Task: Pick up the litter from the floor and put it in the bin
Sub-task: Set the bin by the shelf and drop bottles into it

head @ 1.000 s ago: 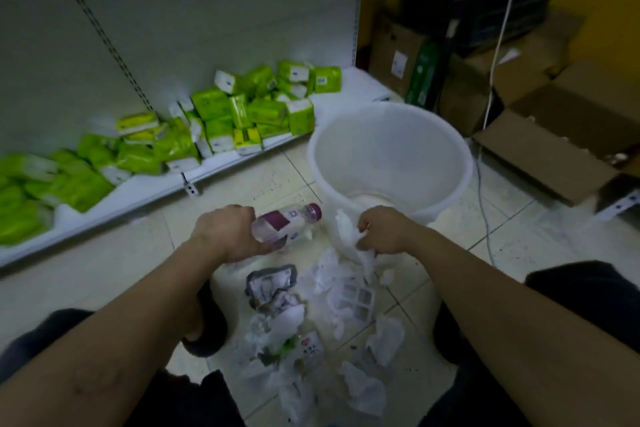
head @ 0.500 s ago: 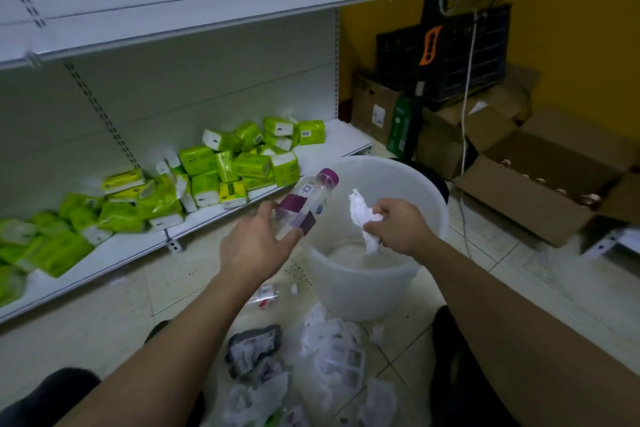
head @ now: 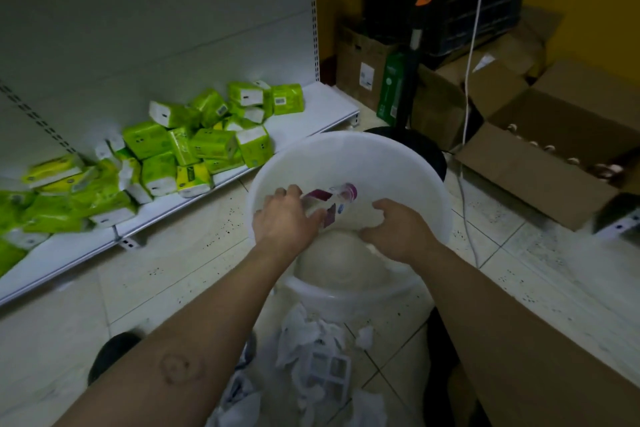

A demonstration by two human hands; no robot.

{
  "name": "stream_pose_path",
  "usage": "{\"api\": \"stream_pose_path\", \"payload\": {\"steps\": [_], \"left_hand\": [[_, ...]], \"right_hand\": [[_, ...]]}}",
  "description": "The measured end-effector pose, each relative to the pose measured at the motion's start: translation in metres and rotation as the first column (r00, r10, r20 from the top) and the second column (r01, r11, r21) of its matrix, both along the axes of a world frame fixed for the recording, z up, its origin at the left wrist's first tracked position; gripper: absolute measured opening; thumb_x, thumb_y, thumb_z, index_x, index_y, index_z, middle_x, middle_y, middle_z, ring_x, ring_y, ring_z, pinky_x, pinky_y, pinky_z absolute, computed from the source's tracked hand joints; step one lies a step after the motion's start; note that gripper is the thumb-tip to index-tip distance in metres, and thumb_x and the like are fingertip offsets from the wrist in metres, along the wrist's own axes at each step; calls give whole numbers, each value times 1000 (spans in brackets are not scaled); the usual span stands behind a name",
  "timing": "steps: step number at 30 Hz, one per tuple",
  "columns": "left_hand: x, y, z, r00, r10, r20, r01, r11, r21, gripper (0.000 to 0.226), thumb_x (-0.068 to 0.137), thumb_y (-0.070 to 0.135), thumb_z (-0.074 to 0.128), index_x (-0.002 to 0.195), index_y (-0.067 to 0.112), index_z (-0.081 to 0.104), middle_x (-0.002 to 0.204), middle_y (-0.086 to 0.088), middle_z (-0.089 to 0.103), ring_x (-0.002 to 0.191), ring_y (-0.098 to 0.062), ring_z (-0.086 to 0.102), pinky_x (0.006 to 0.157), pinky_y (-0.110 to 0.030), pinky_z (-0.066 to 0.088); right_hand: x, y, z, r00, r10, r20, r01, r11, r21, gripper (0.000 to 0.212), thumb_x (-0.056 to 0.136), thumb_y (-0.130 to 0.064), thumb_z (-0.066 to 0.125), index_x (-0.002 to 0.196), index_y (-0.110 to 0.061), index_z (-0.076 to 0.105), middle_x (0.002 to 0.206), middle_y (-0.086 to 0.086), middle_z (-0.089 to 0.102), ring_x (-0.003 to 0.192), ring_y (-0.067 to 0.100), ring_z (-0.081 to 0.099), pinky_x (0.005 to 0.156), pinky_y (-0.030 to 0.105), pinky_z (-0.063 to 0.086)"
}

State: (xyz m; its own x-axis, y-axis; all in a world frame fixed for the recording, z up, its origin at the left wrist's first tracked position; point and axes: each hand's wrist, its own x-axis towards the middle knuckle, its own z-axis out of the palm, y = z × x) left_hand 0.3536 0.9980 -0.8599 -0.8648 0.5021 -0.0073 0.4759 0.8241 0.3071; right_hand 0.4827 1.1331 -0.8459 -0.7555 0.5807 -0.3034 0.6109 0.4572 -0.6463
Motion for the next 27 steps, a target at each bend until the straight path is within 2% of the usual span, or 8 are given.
{"api": "stream_pose_path", "payload": {"steps": [3,5,10,13,16,20,24,27], "left_hand": [[7,-3,-14,993,-100,-57,91,984,-152,58,86,57,46,131,21,45,133,-7,53,129,-28,42,112,-52,20],[19,-17,-18,974,-201,-101,183,969,-166,56,87,54,44,134,23,43,135,-4,51,134,-25,36,116,-54,7],[45,-70,-7,914,-367,-171,373,928,-1,48,89,43,49,131,22,51,133,-1,54,132,-23,40,113,-42,27],[56,-107,3,928,-299,-223,316,948,45,44,87,40,52,126,21,55,126,0,58,125,-24,47,104,-39,34],[63,-142,5,961,-230,-153,232,973,-8,48,87,44,51,131,24,50,130,1,55,127,-22,43,102,-39,34],[67,-186,-5,988,-149,-30,147,986,-78,57,86,49,51,136,25,43,137,1,50,130,-22,39,104,-41,33],[72,-222,-24,995,-54,84,66,987,-149,60,84,48,54,137,24,41,139,-2,49,128,-24,41,104,-42,34],[80,-237,-45,979,15,205,26,980,-198,64,84,48,55,141,24,35,142,-4,45,130,-25,40,106,-43,33]], "right_hand": [[3,-3,1,992,93,82,-93,996,4,67,83,-29,68,141,-12,40,143,10,46,127,27,47,98,29,40],[6,-7,5,981,146,125,-149,989,18,72,83,-29,68,144,-12,35,148,10,40,132,27,43,103,31,38],[8,-30,18,972,213,95,-216,976,17,74,79,-26,70,144,-18,36,147,10,42,129,25,46,101,31,41],[10,-57,28,970,242,22,-242,970,7,72,79,-27,72,143,-21,38,145,8,44,126,24,49,97,28,43],[15,-95,33,957,284,-55,-282,959,42,69,81,-27,71,142,-18,41,143,8,48,127,23,48,104,29,40],[25,-156,26,915,390,-100,-376,917,135,62,83,-30,66,139,-25,41,137,2,51,122,21,52,100,32,41],[32,-193,-2,786,608,116,-616,752,234,57,85,-34,60,138,-28,39,133,2,51,117,23,54,93,35,45],[35,-202,-32,831,516,209,-543,833,102,60,85,-34,61,140,-23,38,140,6,47,125,24,48,101,34,40]]}}
